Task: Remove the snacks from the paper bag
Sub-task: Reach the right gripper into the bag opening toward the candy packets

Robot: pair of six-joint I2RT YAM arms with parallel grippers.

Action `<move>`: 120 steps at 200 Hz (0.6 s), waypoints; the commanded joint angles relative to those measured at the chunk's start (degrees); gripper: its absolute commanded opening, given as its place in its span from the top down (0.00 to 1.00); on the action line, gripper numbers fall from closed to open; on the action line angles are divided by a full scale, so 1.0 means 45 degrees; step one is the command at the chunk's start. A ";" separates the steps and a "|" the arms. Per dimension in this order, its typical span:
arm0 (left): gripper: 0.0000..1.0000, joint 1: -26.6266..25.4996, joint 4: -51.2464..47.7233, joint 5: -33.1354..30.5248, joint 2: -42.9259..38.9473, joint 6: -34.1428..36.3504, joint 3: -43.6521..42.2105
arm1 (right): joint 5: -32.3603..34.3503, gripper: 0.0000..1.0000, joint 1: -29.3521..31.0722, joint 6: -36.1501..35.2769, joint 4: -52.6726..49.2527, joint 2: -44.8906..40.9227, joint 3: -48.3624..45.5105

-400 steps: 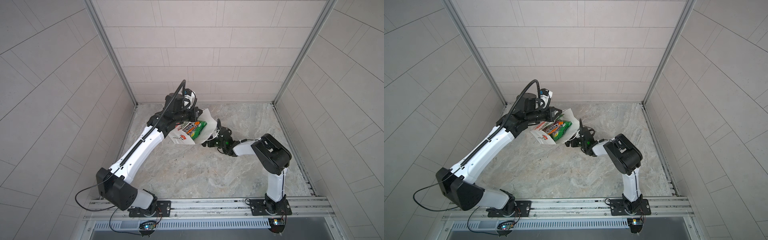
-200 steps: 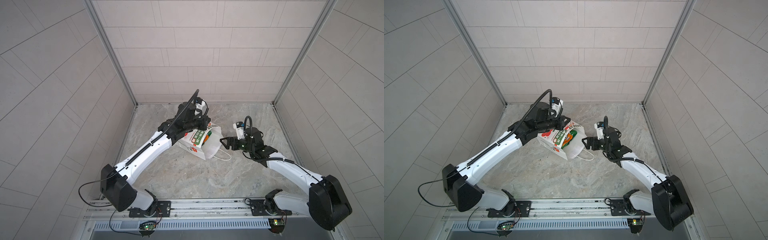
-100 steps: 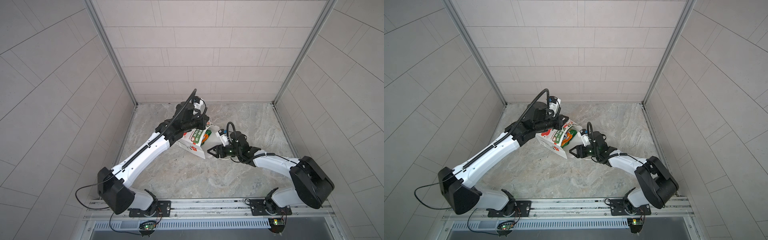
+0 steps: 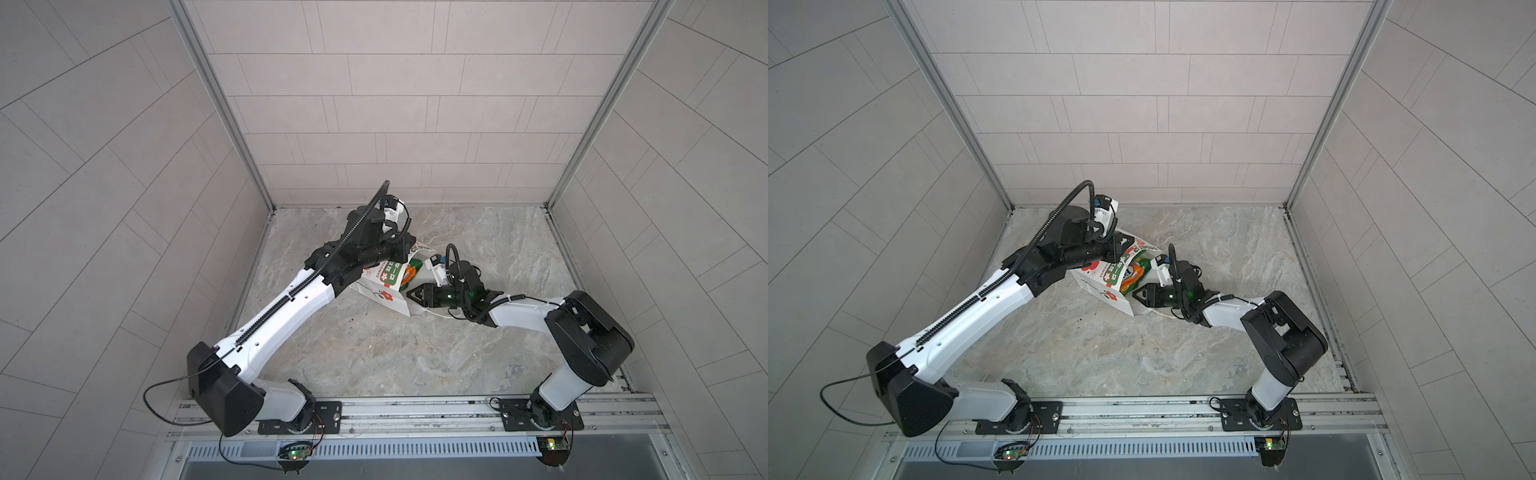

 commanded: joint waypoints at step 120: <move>1.00 -0.0132 0.0101 0.0144 -0.0583 0.0267 -0.0228 | 0.2920 0.70 0.0749 0.3212 0.3210 0.0582 0.0140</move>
